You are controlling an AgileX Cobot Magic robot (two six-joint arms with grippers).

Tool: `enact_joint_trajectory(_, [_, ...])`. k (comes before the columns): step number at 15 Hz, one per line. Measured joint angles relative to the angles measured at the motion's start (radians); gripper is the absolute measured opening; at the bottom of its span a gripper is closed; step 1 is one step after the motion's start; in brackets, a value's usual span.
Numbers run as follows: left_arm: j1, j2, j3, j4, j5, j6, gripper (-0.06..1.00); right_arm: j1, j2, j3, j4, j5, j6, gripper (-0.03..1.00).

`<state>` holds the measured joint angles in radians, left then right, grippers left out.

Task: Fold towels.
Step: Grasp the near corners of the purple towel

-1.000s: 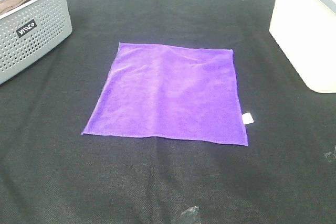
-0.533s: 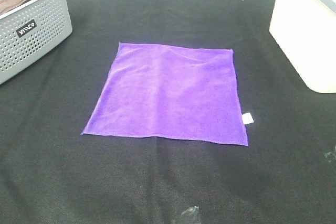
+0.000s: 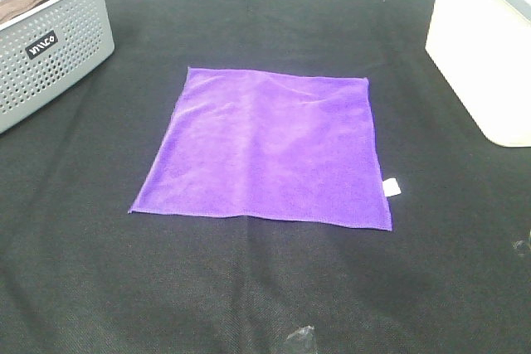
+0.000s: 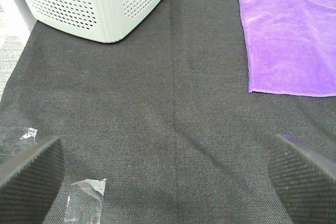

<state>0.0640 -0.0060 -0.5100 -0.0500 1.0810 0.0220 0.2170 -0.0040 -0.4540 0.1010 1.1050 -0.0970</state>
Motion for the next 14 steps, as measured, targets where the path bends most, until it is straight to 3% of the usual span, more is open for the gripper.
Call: enact_joint_trajectory(14, [0.000,0.000,0.000,0.000,0.000,0.000,0.99,0.000,0.000,0.000,0.000,0.000,0.000,0.96])
